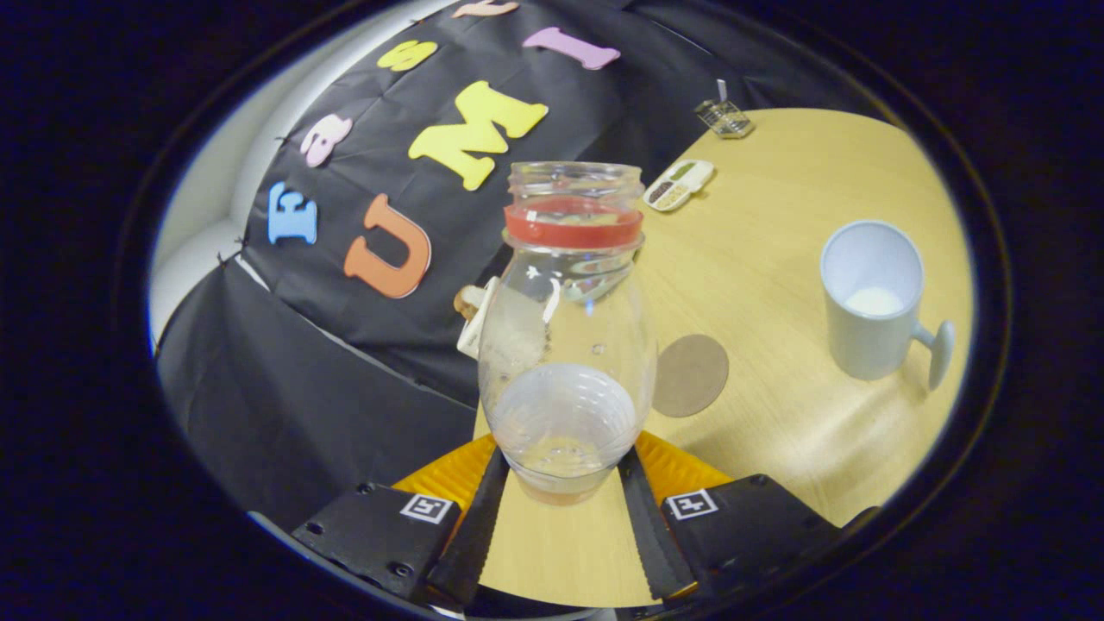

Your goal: Take the bottle from table, then pour the juice into the cup, finally place the bottle on the coaster

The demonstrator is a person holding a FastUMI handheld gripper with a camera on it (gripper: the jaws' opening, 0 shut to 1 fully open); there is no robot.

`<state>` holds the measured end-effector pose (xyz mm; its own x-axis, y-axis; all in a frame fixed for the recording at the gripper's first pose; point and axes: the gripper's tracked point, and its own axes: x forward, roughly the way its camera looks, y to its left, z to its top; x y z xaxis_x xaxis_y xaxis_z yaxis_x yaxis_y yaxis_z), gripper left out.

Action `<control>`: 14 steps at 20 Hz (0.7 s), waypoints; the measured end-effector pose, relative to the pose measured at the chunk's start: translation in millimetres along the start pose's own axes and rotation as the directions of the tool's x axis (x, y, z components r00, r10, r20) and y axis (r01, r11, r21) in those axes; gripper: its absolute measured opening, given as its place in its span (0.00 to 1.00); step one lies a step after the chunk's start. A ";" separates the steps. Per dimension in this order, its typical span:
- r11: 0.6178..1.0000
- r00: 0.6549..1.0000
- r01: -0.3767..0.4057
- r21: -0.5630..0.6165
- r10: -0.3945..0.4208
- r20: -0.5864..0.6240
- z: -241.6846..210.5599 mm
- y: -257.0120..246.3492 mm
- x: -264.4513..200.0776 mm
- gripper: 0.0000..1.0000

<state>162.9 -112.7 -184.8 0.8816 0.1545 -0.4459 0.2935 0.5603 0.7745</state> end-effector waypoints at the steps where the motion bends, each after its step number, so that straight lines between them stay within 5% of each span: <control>1: 0.999 1.000 -0.015 0.037 0.015 -0.001 1.8 0.2 -0.4 0.75; 14: 0.949 0.997 -0.071 0.306 0.078 -0.009 21.1 4.3 1.5 0.75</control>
<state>173.3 -127.2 -172.7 0.8983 0.2054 -0.3885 0.3288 0.2722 0.9043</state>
